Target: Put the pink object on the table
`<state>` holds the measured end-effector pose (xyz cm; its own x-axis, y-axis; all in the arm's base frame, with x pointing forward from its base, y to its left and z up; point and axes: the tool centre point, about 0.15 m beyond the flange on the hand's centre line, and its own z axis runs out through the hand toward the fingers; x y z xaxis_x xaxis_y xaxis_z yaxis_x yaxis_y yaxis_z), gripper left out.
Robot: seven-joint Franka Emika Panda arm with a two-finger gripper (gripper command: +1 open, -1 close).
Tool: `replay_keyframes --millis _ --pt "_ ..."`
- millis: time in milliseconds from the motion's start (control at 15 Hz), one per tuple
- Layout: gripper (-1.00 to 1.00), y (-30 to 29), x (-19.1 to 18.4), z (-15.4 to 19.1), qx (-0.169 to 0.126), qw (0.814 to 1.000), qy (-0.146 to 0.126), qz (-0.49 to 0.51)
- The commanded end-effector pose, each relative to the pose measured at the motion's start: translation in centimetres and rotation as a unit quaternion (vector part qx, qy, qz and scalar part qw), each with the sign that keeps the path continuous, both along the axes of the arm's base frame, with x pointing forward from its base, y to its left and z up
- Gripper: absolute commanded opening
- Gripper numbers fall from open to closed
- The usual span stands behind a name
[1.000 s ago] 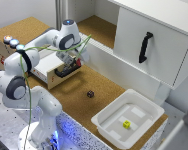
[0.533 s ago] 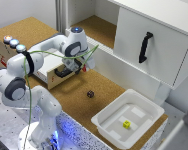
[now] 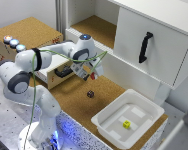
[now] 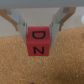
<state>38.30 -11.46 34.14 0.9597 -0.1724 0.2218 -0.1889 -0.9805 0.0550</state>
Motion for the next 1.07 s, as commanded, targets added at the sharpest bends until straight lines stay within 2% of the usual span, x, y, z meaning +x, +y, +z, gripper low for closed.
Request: replay_keyframes --millis 0,667,1000 --pt "-1.00 -3.2 3.0 -5.3 -0.002 0.999 0.028 0.042" --pt "-1.00 -7.7 4.1 -11.2 -0.023 0.997 0.072 0.035" --pt "-1.00 -8.1 4.8 -12.1 -0.017 0.996 0.080 0.035"
